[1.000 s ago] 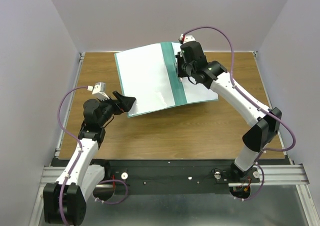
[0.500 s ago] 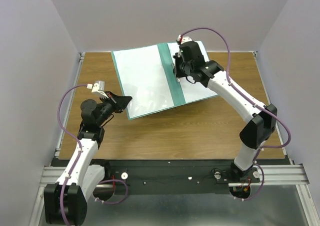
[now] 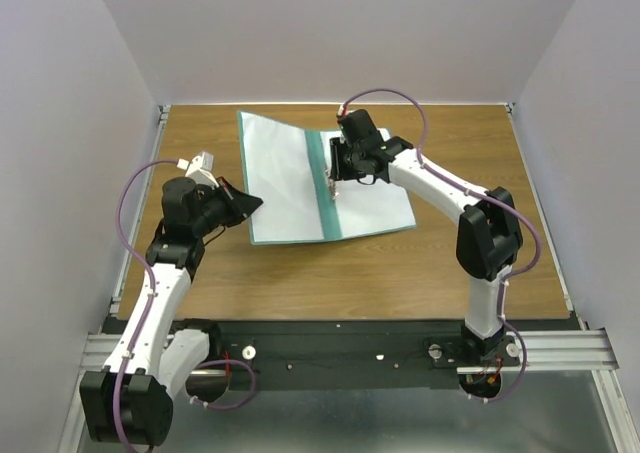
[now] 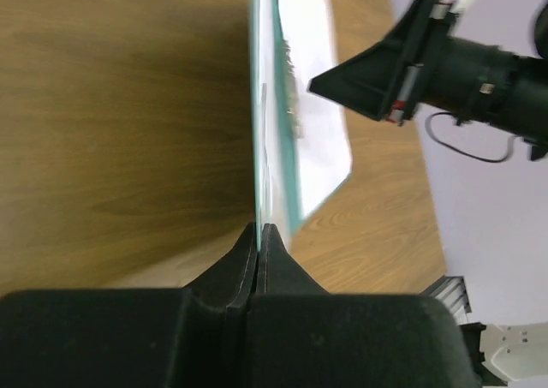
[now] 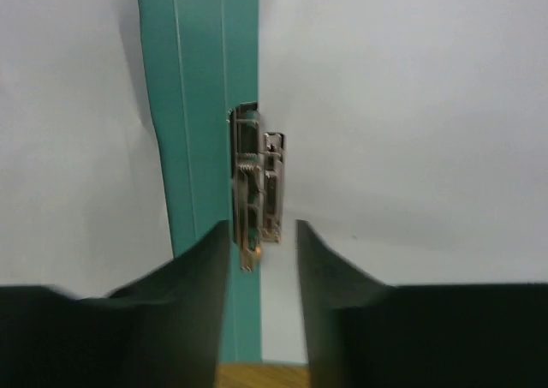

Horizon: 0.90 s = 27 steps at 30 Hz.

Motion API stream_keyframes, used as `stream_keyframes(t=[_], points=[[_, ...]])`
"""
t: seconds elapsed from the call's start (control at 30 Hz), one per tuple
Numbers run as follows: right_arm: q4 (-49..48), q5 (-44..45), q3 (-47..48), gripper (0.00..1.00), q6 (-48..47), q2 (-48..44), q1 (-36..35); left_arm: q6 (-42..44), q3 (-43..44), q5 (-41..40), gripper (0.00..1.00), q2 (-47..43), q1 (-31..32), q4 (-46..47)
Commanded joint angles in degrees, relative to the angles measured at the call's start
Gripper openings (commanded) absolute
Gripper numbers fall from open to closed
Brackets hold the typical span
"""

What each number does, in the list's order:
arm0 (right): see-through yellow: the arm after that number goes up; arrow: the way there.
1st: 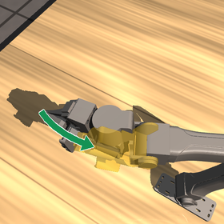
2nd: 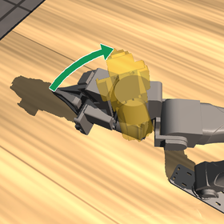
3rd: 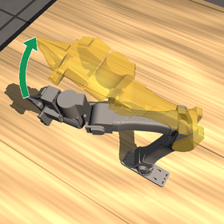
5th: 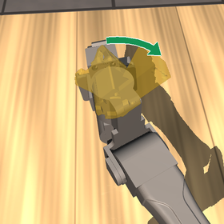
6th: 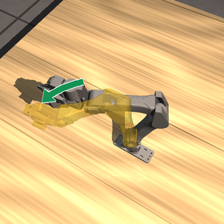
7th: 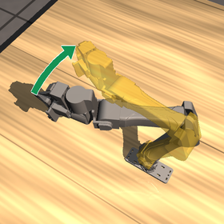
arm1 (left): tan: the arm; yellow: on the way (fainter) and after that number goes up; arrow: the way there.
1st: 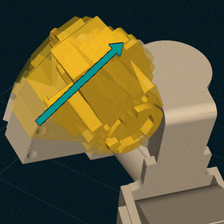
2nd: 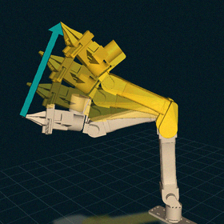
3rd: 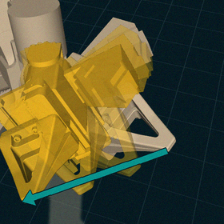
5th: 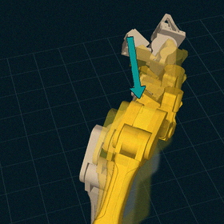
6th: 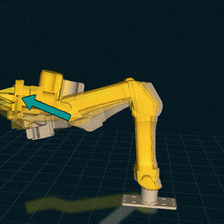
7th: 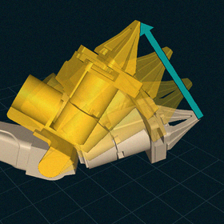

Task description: Put the files into the folder

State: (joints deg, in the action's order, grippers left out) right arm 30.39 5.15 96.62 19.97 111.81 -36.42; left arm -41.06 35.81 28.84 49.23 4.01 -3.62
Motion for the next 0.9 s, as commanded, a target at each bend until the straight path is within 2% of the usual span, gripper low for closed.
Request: stream_keyframes(t=[0.0, 0.07, 0.13, 0.33, 0.53, 0.7, 0.87], points=[[-4.9, -7.0, -1.8, 0.59, 2.7, 0.1, -0.5, 5.2, 7.2, -6.4, 0.0, 2.2, -0.1, -18.5], [-5.2, -6.4, -2.1, 0.67, 2.8, 0.0, -0.5, 5.2, 9.3, -7.4, 0.0, 2.4, -0.1, -22.7], [-5.3, -5.4, -2.2, 0.68, 3.7, 0.0, -0.1, 5.1, 10.8, -7.1, 0.0, 2.8, -0.1, -25.3], [-5.7, -5.4, -3.5, 0.65, 5.0, 3.6, 4.7, 9.2, 19.6, -15.1, 0.0, 5.5, -0.1, -36.7], [-6.3, -6.4, -1.4, 0.63, 2.4, 8.9, 8.4, 11.2, 24.3, -17.8, 0.0, 9.2, -0.1, -41.8], [-6.7, -7.2, -1.6, 0.62, 1.2, 11.5, 9.4, 12.3, 27.3, -20.1, 0.0, 11.3, -0.1, -43.8], [-7.0, -12.2, -2.0, 0.57, 0.7, 13.9, 9.4, 12.1, 27.2, -19.5, 0.0, 12.8, -0.1, -42.6]])
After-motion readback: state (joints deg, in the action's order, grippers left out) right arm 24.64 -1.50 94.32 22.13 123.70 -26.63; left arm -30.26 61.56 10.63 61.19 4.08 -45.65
